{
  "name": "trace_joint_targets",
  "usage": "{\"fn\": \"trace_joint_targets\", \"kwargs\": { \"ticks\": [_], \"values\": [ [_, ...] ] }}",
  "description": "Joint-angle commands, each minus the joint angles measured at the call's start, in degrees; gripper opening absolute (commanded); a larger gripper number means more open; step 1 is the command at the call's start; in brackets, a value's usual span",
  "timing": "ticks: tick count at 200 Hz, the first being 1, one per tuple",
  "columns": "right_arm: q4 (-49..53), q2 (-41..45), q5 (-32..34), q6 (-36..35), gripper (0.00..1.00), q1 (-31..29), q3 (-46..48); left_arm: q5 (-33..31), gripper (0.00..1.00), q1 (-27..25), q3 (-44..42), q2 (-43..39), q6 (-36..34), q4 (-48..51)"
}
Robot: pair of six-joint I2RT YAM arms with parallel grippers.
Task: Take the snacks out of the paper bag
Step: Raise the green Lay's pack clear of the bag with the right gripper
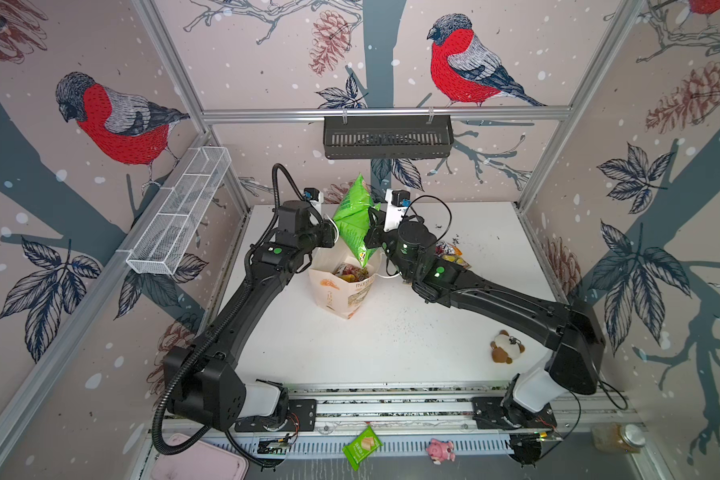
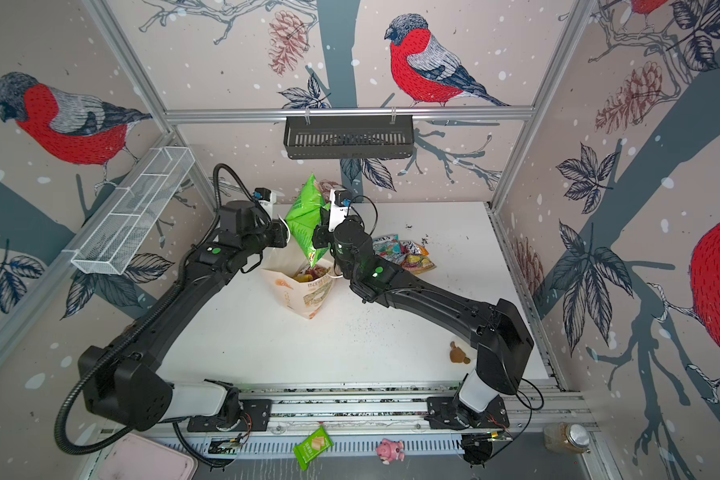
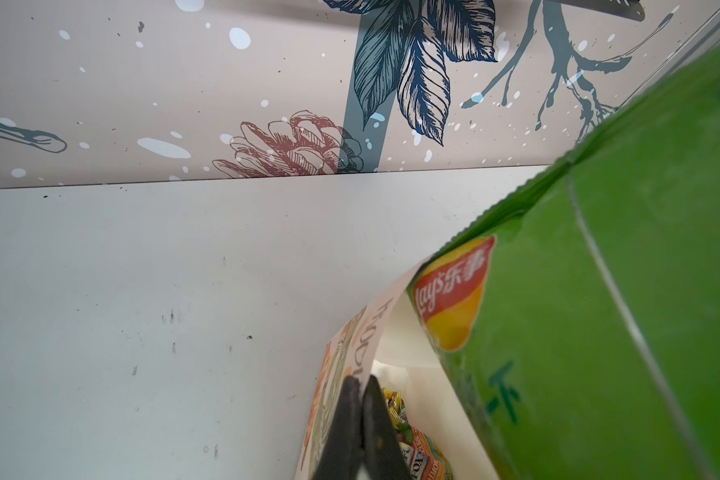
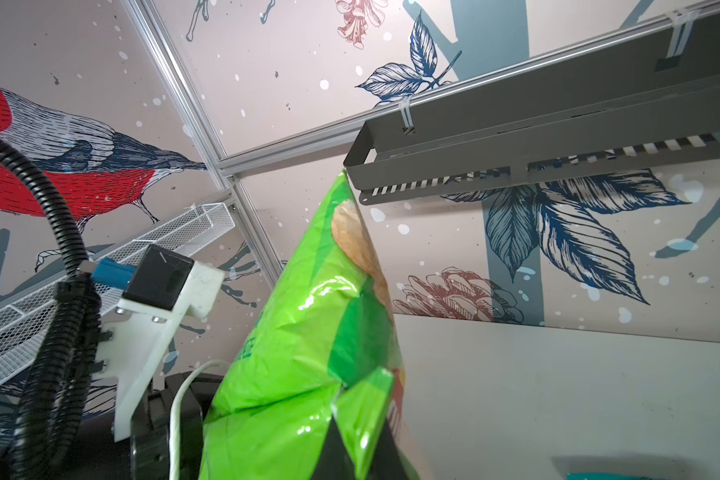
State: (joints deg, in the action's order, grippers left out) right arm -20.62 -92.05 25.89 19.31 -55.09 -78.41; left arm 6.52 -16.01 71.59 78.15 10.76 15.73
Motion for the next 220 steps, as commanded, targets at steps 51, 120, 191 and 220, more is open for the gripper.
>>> {"fn": "trace_joint_targets", "kwargs": {
  "ticks": [51,120,191,220],
  "values": [
    [-5.6,2.0,1.4,1.1,0.0,0.5,0.5,-0.5,0.0,0.1,0.4,0.1,0.2,-0.4],
    [-6.3,4.0,0.7,1.6,0.0,0.6,1.5,-0.7,0.0,0.1,0.4,0.2,0.3,-0.4],
    [-5.8,6.3,1.7,1.5,0.0,2.7,2.7,-0.9,0.0,0.1,0.5,0.3,0.3,-0.3],
    [-5.7,7.5,2.3,1.6,0.0,3.6,3.5,-1.0,0.0,0.1,0.4,0.3,0.2,-0.3]
  ]
}}
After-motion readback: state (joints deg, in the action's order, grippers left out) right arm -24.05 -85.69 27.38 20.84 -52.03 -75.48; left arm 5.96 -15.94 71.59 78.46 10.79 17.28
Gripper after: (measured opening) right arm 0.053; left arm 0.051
